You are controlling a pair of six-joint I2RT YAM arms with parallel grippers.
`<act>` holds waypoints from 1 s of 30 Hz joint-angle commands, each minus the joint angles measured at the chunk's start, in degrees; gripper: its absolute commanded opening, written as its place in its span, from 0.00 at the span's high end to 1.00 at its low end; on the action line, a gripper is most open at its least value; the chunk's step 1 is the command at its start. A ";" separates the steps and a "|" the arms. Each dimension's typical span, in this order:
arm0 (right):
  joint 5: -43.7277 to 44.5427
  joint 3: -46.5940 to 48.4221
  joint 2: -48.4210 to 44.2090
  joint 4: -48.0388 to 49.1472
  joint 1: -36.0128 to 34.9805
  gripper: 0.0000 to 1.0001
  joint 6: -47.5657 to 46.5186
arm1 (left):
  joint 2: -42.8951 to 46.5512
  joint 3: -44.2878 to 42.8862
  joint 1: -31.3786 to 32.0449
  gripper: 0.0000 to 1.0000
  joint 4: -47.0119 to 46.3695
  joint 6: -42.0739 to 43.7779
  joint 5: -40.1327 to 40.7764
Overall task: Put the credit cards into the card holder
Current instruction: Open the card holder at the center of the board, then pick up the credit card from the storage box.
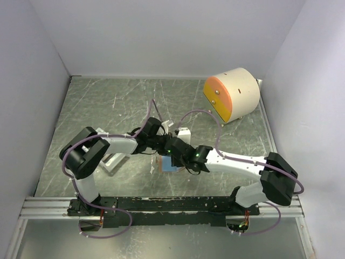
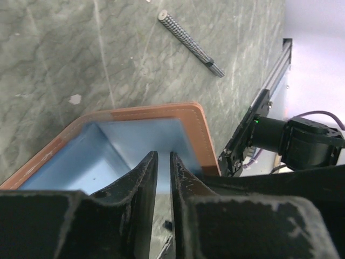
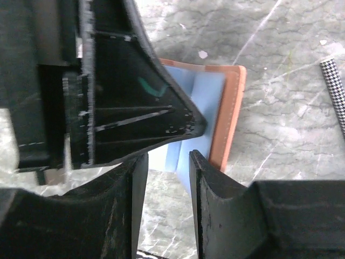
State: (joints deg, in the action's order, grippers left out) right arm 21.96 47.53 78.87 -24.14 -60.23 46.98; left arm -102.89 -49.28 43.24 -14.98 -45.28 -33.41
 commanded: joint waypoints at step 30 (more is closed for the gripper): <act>4.29 -3.88 8.09 4.88 -0.19 0.57 0.88 | 41.99 -4.90 -4.63 0.46 61.87 3.03 41.38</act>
State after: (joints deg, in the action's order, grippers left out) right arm 25.23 44.23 86.21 -20.03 -60.23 47.97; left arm -64.45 -51.94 39.03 32.93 -40.12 1.52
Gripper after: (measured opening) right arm 0.429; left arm 0.526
